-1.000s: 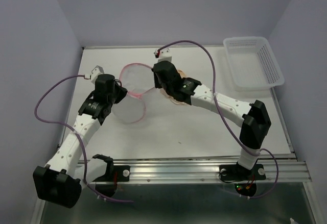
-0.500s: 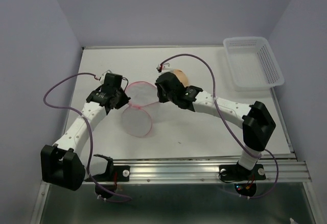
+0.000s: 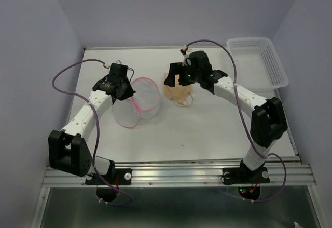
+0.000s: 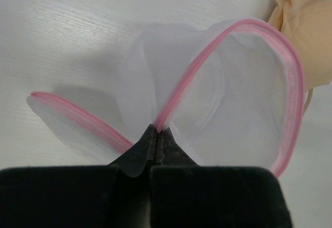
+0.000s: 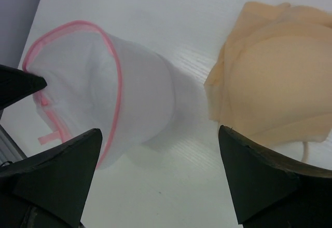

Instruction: Place the bra in the laundry bag and zip it closed

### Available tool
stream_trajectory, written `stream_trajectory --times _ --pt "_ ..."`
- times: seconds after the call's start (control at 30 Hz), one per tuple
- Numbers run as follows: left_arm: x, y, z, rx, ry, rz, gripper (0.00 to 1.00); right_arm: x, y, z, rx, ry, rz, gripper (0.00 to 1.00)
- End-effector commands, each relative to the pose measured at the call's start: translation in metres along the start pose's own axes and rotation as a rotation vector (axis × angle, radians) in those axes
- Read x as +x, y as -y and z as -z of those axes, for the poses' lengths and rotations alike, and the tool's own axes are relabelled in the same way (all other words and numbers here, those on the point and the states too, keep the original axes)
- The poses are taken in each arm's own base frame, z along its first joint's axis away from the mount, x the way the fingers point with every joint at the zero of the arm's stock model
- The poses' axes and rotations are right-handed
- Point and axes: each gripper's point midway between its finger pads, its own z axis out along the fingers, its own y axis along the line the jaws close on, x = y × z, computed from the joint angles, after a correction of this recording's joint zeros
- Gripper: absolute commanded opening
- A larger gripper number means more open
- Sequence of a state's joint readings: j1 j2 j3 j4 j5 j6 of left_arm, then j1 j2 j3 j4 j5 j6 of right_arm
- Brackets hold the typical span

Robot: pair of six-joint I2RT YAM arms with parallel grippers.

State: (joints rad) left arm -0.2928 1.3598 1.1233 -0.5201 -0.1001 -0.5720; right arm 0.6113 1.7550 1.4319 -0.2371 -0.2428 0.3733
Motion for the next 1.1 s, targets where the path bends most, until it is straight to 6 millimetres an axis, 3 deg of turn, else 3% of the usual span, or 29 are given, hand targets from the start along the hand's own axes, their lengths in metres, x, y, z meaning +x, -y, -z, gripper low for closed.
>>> stream_trajectory --times 0.0,0.03,0.07,0.2,0.23,0.33,0.37,0.8,1.07 --pt "-0.017 0.014 0.003 0.048 0.032 -0.06 0.0 -0.068 0.007 0.034 -0.101 0.186 0.066 1.0" --pt "-0.016 0.015 0.0 0.046 0.028 -0.061 0.0 -0.075 0.022 0.037 -0.076 0.206 0.041 1.0" --pt "-0.017 0.016 -0.002 0.053 0.029 -0.068 0.0 -0.085 0.057 0.044 -0.025 0.238 -0.016 1.0" --pt "-0.021 0.021 -0.003 0.07 0.033 -0.097 0.0 -0.084 0.105 0.048 -0.028 0.262 -0.037 1.0" --pt "-0.024 0.023 -0.002 0.077 0.039 -0.104 0.0 -0.084 0.125 0.051 -0.003 0.272 -0.049 1.0" --pt "-0.03 0.026 0.0 0.085 0.051 -0.124 0.0 -0.074 0.159 0.043 0.004 0.243 -0.08 1.0" --pt "-0.033 0.029 0.001 0.095 0.054 -0.128 0.0 -0.072 0.151 0.039 -0.056 0.223 -0.071 1.0" --pt "-0.032 0.033 -0.005 0.097 0.027 -0.171 0.0 -0.025 0.181 -0.027 -0.187 0.066 -0.195 1.0" --pt "-0.032 0.039 -0.011 0.12 0.013 -0.177 0.0 -0.004 0.187 -0.048 -0.249 0.032 -0.276 1.0"
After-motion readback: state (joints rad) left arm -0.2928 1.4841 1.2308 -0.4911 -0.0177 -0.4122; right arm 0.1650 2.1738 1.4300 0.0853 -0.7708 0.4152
